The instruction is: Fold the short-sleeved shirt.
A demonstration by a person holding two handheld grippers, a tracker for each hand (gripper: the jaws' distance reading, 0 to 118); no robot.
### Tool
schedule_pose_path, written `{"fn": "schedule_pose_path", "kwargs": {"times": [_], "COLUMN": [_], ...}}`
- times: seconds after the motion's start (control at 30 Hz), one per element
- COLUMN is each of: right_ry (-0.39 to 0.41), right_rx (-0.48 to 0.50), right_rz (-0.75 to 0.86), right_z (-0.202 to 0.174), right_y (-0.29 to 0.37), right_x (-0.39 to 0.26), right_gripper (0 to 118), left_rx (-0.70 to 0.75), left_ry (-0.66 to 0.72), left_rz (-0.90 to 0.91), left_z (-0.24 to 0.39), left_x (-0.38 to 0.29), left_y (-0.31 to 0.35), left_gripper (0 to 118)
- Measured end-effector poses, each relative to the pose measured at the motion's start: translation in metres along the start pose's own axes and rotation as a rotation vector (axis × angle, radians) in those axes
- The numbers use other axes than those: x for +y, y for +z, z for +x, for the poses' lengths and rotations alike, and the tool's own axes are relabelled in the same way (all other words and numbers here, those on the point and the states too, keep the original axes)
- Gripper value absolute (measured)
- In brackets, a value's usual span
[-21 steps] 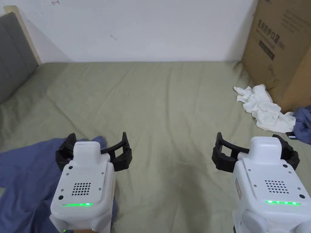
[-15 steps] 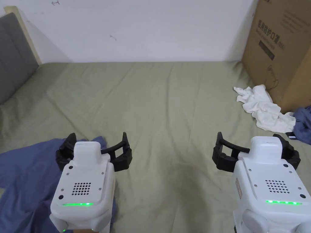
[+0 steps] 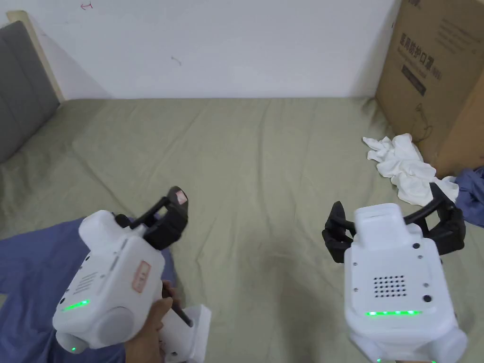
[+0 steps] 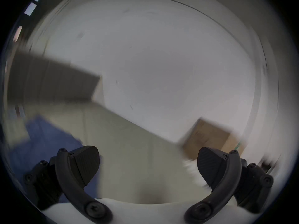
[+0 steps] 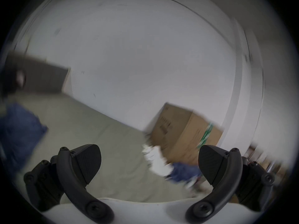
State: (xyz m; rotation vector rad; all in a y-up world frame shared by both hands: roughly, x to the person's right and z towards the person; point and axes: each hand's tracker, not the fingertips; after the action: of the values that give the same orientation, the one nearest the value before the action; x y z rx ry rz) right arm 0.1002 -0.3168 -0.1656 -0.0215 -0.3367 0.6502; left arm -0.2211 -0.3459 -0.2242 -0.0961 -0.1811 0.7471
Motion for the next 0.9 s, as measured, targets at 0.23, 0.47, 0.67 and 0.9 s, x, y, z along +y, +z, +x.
{"fn": "schedule_pose_path", "kwargs": {"times": [0.23, 0.47, 0.67, 0.9], "right_ry": [0.506, -0.133, -0.529, -0.637], "right_rx": [-0.200, 0.054, 0.185, 0.229], "right_rz": [0.284, 0.025, -0.095, -0.137], "right_z": [-0.026, 0.015, 0.033, 0.034], "right_y": [0.016, 0.007, 0.002, 0.000], "right_x": [0.000, 0.009, -0.006, -0.017], "right_gripper": [118, 118, 118, 118], "left_rx": [-0.083, 0.090, 0.171, 0.177], "left_ry": [0.452, -0.215, -0.812, -0.870], "left_rz": [-0.025, 0.017, 0.085, 0.076], "left_z": [-0.030, 0.014, 0.045, 0.043], "left_x": [0.001, 0.008, -0.020, -0.031], "left_y": [0.000, -0.003, -0.005, -0.001], "left_gripper": [118, 118, 118, 118]}}
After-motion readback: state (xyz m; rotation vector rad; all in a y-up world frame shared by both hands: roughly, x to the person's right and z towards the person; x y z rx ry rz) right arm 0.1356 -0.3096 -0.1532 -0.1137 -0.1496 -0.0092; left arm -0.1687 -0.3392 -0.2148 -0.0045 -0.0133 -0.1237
